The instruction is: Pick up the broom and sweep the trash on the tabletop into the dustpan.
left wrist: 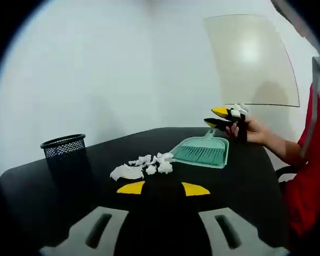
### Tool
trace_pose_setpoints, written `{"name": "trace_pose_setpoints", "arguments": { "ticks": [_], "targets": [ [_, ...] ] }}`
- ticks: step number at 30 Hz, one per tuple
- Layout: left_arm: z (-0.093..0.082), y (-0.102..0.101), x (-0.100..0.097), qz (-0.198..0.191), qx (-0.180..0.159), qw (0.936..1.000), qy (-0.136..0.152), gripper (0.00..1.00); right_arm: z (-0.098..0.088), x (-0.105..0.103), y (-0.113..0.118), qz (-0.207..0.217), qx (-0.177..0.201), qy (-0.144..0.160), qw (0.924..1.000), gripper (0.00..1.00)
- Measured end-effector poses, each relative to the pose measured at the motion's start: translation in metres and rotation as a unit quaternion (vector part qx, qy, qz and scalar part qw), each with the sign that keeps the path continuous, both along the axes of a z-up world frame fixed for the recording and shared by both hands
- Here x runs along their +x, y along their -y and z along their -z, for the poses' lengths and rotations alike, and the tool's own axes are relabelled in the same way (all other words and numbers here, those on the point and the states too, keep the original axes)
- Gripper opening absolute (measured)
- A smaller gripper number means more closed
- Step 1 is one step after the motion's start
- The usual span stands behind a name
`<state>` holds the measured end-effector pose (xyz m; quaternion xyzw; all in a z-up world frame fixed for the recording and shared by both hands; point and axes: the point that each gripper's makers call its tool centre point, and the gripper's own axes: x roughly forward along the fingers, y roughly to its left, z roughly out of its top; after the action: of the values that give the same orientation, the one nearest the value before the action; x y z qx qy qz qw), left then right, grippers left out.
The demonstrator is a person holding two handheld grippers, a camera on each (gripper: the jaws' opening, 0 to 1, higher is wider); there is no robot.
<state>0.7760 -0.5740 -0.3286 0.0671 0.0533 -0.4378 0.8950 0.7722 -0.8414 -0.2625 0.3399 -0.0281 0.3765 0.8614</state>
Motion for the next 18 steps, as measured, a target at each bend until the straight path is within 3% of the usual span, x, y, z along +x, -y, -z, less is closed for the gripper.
{"name": "trace_pose_setpoints", "arguments": {
  "ticks": [18],
  "targets": [
    [0.0012,0.0024,-0.0004,0.003,0.001,1.0000,-0.003,0.23,0.0026,0.0010,-0.0006,-0.001,-0.005,-0.005,1.0000,0.31]
  ]
}}
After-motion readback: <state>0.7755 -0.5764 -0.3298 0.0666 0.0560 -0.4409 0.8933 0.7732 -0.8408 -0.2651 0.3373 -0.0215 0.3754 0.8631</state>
